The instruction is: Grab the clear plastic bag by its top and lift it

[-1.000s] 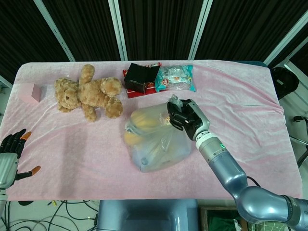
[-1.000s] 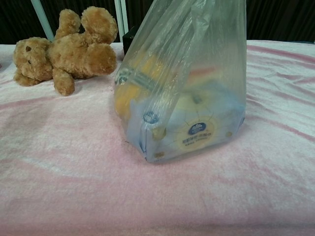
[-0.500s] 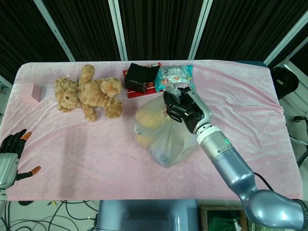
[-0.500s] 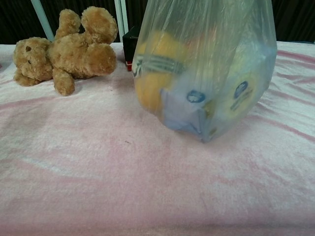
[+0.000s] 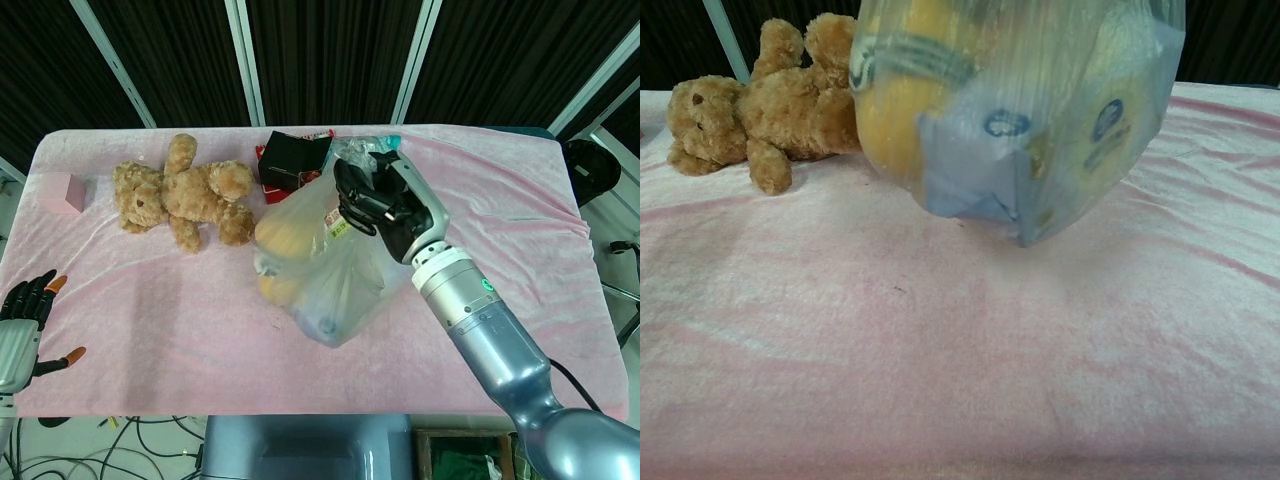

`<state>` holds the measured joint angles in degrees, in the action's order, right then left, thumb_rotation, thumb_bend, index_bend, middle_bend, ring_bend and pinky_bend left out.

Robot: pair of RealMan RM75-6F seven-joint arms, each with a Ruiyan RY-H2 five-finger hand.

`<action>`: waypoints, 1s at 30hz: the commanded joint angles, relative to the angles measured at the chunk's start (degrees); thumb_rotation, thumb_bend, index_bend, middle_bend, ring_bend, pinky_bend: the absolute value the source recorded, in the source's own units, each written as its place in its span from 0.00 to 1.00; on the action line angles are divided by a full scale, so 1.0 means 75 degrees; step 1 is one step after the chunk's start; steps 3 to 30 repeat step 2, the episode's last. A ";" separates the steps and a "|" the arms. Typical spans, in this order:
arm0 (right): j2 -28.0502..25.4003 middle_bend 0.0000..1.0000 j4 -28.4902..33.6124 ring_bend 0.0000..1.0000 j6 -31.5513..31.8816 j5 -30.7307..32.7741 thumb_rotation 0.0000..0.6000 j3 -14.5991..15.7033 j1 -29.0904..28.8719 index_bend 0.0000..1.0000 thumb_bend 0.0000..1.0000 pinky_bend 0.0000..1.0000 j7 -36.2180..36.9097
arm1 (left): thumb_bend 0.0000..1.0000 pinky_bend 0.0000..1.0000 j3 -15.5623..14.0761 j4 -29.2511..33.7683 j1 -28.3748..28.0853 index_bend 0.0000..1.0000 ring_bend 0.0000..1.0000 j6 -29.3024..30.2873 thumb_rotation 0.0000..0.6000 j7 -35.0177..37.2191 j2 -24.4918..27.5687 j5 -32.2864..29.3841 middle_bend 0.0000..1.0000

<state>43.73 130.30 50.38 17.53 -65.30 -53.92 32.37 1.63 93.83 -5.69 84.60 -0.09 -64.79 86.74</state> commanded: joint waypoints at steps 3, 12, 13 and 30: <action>-0.0111 1.00 -0.0022 1.00 0.0014 0.0167 1.00 -0.0063 -0.0091 1.00 0.68 1.00 0.0125 | 0.00 0.00 -0.0002 0.0011 0.0006 0.00 0.00 0.0000 1.00 0.0004 0.0005 -0.0007 0.00; -0.0111 1.00 -0.0022 1.00 0.0014 0.0167 1.00 -0.0063 -0.0091 1.00 0.68 1.00 0.0125 | 0.00 0.00 -0.0002 0.0011 0.0006 0.00 0.00 0.0000 1.00 0.0004 0.0005 -0.0007 0.00; -0.0111 1.00 -0.0022 1.00 0.0014 0.0167 1.00 -0.0063 -0.0091 1.00 0.68 1.00 0.0125 | 0.00 0.00 -0.0002 0.0011 0.0006 0.00 0.00 0.0000 1.00 0.0004 0.0005 -0.0007 0.00; -0.0111 1.00 -0.0022 1.00 0.0014 0.0167 1.00 -0.0063 -0.0091 1.00 0.68 1.00 0.0125 | 0.00 0.00 -0.0002 0.0011 0.0006 0.00 0.00 0.0000 1.00 0.0004 0.0005 -0.0007 0.00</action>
